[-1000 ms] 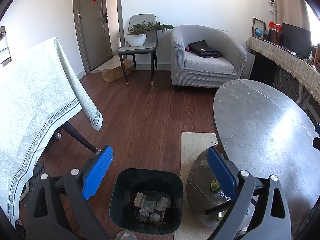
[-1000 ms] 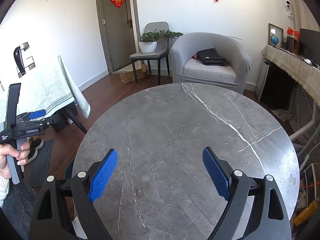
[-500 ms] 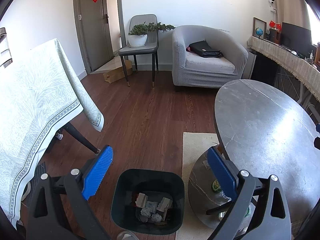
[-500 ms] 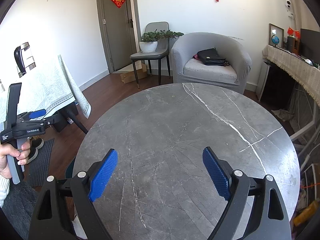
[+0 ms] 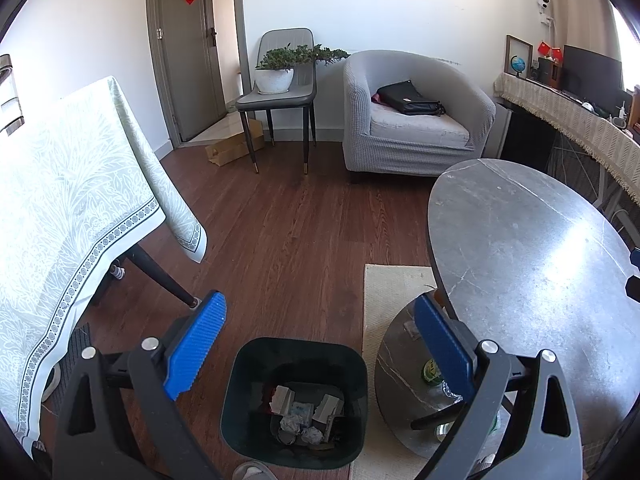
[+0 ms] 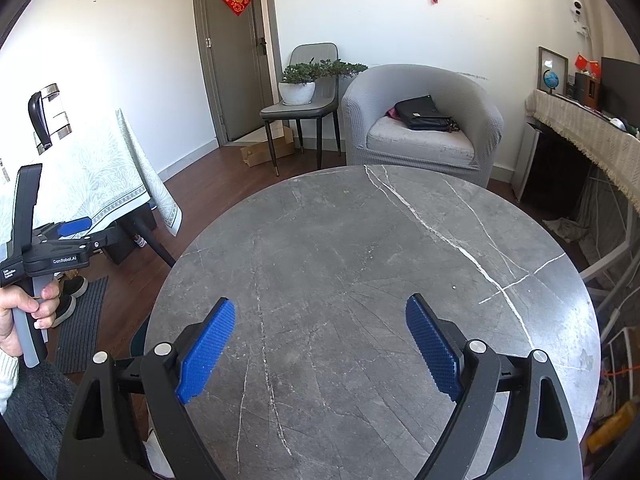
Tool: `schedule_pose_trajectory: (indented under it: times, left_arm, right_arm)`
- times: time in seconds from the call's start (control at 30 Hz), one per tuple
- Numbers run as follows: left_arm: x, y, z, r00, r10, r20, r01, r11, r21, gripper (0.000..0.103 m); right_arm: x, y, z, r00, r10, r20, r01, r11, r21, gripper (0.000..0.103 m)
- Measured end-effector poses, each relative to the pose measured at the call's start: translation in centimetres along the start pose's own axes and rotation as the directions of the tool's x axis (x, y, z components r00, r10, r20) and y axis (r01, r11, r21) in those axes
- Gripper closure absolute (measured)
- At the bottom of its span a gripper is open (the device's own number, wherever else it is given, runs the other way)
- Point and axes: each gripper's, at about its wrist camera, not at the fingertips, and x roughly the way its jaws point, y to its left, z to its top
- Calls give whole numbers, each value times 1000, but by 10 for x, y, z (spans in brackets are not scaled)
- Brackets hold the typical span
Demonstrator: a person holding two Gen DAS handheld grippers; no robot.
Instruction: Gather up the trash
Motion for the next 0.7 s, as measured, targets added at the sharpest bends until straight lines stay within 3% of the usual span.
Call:
schedule_pose_trajectory:
  times: [0.7]
  left_arm:
    - [1,-1,1,1000,-13,-3,13,1000,4,6]
  right_arm:
    - [1,-3,-1,1000,-3,-6,3,1000,5,14]
